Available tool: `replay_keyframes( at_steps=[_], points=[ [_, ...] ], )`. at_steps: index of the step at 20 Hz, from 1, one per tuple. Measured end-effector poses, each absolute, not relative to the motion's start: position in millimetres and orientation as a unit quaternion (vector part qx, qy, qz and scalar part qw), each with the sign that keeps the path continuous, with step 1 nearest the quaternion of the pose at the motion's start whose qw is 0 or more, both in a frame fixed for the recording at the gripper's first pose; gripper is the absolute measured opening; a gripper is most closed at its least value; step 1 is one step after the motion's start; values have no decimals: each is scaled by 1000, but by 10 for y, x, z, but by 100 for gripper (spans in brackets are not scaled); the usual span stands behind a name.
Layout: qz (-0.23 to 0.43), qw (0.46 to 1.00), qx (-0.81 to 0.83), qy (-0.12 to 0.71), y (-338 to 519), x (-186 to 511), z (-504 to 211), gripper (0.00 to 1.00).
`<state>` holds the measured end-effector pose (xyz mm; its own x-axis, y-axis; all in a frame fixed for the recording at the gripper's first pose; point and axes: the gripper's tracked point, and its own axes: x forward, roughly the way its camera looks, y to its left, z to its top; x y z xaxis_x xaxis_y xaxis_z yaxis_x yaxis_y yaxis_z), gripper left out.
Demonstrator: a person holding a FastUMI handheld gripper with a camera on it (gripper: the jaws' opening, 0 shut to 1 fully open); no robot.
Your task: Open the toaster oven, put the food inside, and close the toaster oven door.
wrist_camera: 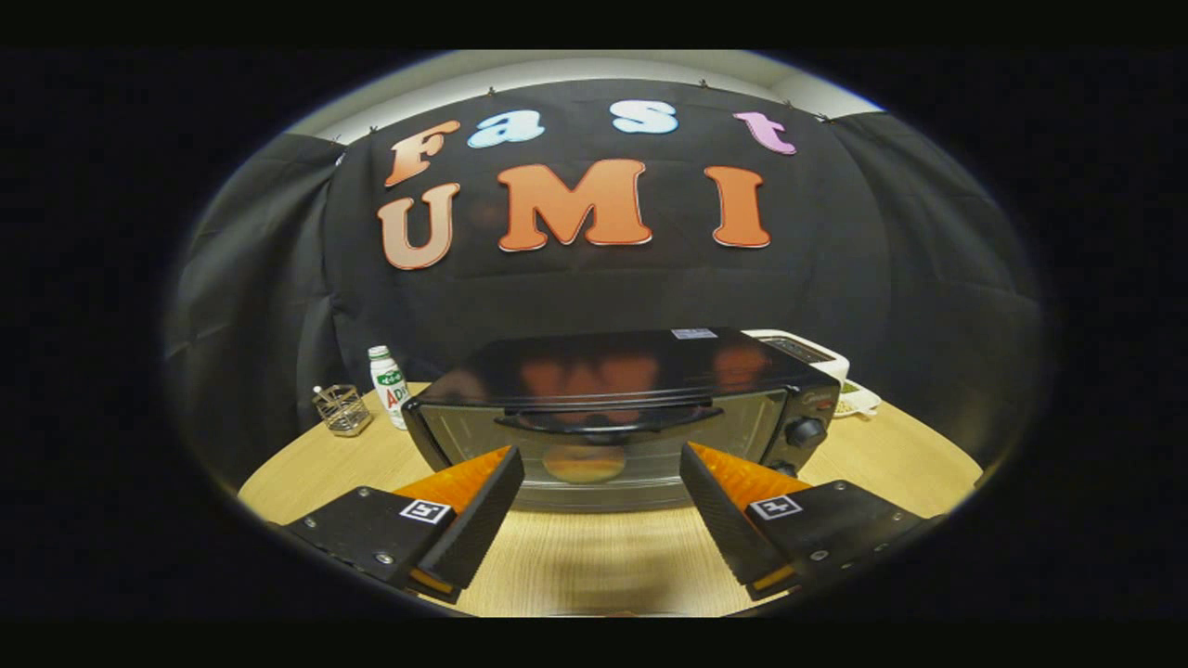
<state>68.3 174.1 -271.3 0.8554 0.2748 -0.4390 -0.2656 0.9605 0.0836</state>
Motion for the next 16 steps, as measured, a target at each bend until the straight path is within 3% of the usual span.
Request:
replay_keyframes(
  at_steps=[8, 16],
  points=[
    [136, 963, 11, 233, 1692, 707, -2670, 100],
    [140, 972, -1, 188, 1647, 690, -1860, 100]
  ],
)
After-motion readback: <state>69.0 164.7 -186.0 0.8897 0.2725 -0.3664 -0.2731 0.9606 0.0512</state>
